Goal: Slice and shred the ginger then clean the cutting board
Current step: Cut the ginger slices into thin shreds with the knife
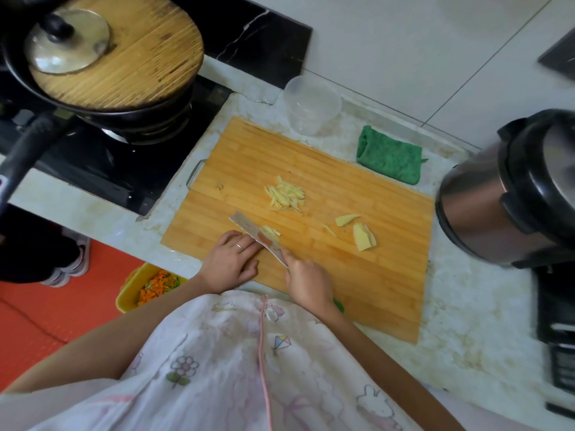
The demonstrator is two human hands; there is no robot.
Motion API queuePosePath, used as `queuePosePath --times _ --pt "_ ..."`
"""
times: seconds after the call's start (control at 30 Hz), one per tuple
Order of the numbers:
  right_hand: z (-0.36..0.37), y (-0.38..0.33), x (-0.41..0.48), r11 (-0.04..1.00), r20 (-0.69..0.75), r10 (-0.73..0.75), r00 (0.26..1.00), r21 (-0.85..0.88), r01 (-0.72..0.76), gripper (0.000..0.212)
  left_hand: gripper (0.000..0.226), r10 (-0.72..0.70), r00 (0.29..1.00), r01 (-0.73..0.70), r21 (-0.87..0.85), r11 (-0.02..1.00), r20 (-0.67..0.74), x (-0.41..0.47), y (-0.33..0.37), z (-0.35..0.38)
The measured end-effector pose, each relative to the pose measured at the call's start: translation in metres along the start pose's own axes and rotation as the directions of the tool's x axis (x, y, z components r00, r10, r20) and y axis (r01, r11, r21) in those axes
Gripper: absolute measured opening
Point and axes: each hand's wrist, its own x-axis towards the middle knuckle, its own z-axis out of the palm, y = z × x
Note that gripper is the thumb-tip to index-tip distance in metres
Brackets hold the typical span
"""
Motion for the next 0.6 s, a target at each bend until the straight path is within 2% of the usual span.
queuePosePath --times 0.3,0.47,0.6 --pt "-0.002 0.005 -0.007 1.000 0.043 0.004 0.999 0.013 -0.005 0.048 0.035 0.020 1.000 -0.020 0.005 1.000 0.013 -0.002 -0.002 0.001" --pt "0.002 0.000 0.003 1.000 0.004 0.019 1.000 -0.014 -0.019 0.046 0.036 0.003 1.000 -0.003 -0.004 1.000 0.008 0.000 -0.001 0.000" --pt "-0.001 0.007 -0.005 1.000 0.017 -0.012 1.000 0.029 0.012 0.044 0.036 0.018 0.999 -0.018 0.008 1.000 0.034 0.000 -0.003 -0.001"
